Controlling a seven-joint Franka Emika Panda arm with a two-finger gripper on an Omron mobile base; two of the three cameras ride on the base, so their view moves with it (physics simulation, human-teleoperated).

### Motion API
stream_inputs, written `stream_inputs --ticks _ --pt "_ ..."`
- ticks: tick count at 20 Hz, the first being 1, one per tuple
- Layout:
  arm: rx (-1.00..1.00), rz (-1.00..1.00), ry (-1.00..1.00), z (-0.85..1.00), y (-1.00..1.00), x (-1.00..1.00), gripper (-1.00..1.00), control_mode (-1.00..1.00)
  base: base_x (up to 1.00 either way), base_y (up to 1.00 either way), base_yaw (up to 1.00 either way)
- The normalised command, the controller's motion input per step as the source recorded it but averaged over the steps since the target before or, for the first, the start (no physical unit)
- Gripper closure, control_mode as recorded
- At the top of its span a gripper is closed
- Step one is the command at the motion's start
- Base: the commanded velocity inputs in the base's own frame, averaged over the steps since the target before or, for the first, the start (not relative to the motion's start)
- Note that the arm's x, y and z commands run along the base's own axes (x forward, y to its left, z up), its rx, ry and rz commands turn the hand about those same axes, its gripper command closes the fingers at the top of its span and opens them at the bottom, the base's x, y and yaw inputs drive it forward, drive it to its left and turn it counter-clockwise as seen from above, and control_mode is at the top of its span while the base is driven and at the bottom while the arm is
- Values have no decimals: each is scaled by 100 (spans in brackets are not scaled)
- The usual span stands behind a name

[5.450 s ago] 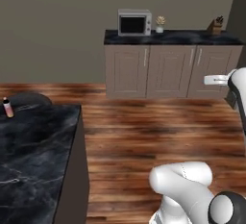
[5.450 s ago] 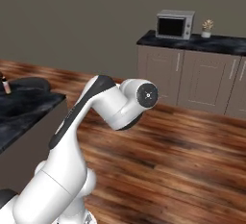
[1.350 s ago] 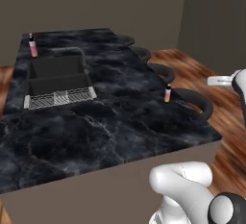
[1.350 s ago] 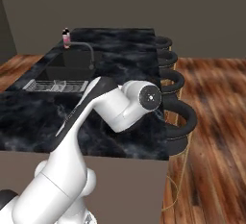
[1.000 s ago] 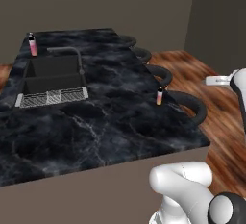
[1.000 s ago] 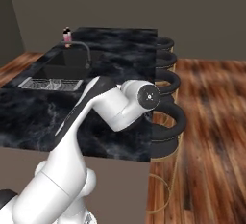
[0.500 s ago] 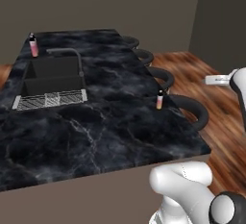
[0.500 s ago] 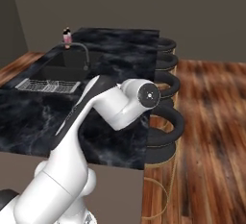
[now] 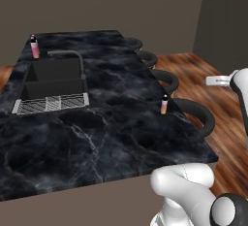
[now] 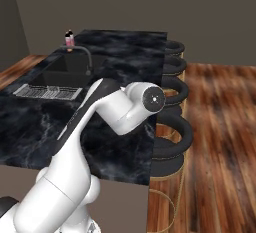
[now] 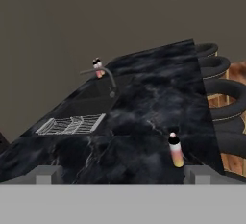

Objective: Place the large bottle from the dining counter next to the other large bottle outside the sink, and place the small bottle from the dining counter next to the other small bottle inside the sink.

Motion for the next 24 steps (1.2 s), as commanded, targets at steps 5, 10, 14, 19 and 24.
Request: stream_inputs --ticks 5,10,14,19,24 --pt "0 0 0 0 0 0 -100 100 12 0 0" --pt "0 0 0 0 0 0 -100 100 2 0 0" --pt "0 0 9 0 0 0 -100 -100 0 0 0" --pt "-4 0 32 0 6 0 -100 -100 0 0 0" --pt "-5 0 32 1 8 0 -100 -100 0 0 0"
